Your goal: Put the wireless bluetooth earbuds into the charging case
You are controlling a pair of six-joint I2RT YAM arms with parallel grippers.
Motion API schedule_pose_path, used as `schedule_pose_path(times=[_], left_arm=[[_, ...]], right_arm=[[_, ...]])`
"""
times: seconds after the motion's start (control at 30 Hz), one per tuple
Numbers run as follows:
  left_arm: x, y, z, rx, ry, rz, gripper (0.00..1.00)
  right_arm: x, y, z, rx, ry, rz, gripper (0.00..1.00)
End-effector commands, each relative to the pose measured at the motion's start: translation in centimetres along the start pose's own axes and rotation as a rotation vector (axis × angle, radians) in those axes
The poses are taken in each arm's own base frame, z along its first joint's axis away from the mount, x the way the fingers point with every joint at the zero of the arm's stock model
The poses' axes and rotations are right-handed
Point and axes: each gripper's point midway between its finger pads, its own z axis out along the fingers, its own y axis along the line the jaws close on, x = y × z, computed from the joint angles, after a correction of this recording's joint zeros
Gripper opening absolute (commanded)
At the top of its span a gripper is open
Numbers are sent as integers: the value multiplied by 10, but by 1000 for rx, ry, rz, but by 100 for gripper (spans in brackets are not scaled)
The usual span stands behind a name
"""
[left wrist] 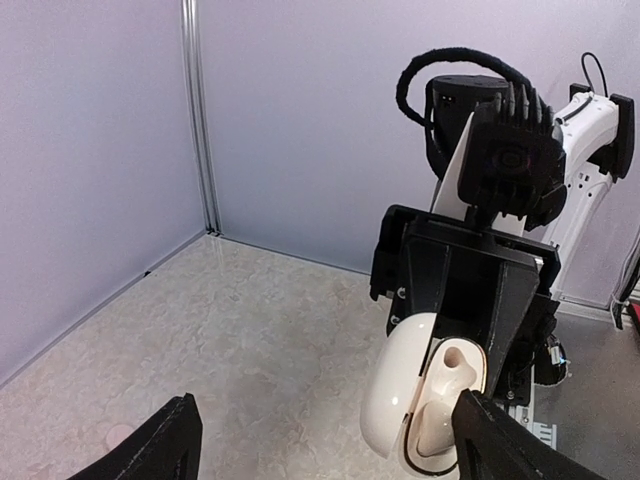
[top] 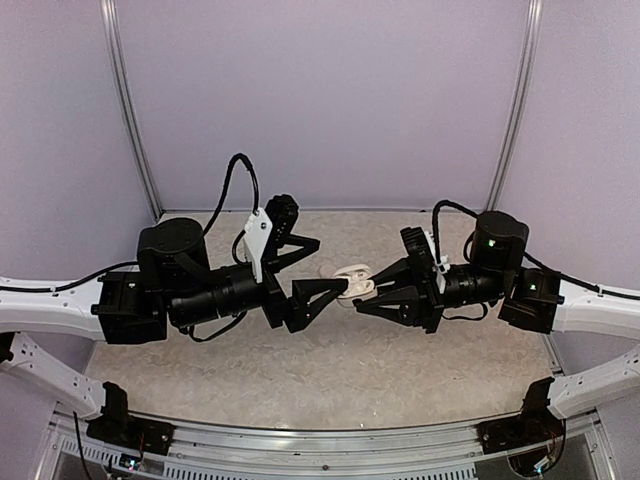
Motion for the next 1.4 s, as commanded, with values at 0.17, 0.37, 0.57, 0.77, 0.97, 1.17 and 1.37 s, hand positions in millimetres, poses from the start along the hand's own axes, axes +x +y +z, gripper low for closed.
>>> schedule_pose_path(times=[0.17,0.37,0.57,0.77,0.97,1.17,1.37], left_arm=[[-10,1,2,1,-18,16,86],[-21,-2,-3,19,-56,17,86],[-26,19,-11,-48,-72,-10,87],[9,68,-7,-140,34,-68,88],[64,113,5,-213,213,-82,87],[119,140,23,-240,389,-75,85],[176,142,49,-195,560,-108,75]], right_arm=[[-12,3,-5,10,-44,-25,0],[-4,-5,-6,60,-32,4,0],[8,-24,-18,129,-34,82,0],[21,-48,-40,219,-45,162,0],[31,-61,-57,281,-45,214,0],[40,-74,-71,350,-19,250,0],[47,-81,-81,401,-3,267,0]])
